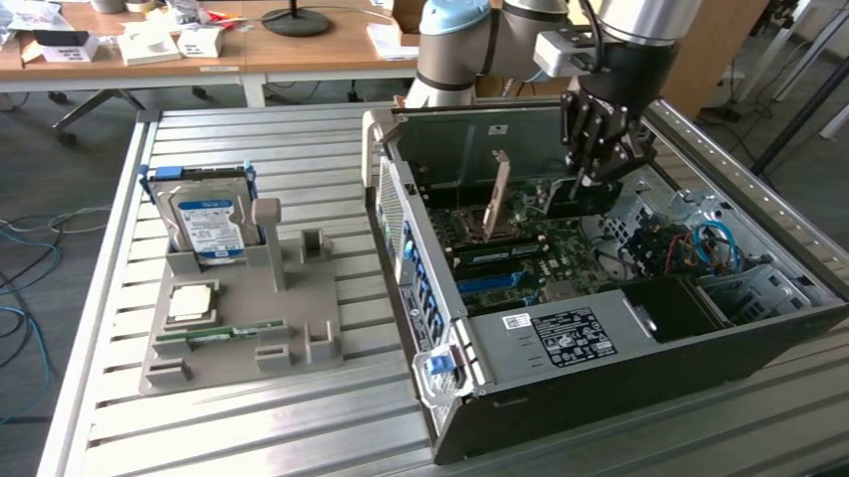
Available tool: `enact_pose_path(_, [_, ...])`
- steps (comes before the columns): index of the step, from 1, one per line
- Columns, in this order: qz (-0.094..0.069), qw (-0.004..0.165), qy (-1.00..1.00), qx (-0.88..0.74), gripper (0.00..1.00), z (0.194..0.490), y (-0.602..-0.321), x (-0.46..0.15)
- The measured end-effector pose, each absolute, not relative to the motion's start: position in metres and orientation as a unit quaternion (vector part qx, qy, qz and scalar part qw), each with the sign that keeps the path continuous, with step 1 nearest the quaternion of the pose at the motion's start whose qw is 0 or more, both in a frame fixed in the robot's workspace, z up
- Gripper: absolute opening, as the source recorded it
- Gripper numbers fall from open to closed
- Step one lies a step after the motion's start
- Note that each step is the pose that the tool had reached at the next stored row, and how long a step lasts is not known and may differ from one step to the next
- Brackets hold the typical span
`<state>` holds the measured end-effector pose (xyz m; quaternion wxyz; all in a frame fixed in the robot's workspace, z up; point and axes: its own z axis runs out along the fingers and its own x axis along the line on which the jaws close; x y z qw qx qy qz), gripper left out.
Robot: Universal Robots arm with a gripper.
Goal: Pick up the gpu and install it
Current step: 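Insert the gpu into the slot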
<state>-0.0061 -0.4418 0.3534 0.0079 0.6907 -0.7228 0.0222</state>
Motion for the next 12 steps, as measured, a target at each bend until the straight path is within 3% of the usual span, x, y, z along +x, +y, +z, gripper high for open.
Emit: enact_pose_path(12, [0.022,0.008,-0.723,0.691,0.26,0.3484,-0.4419,-0.0122])
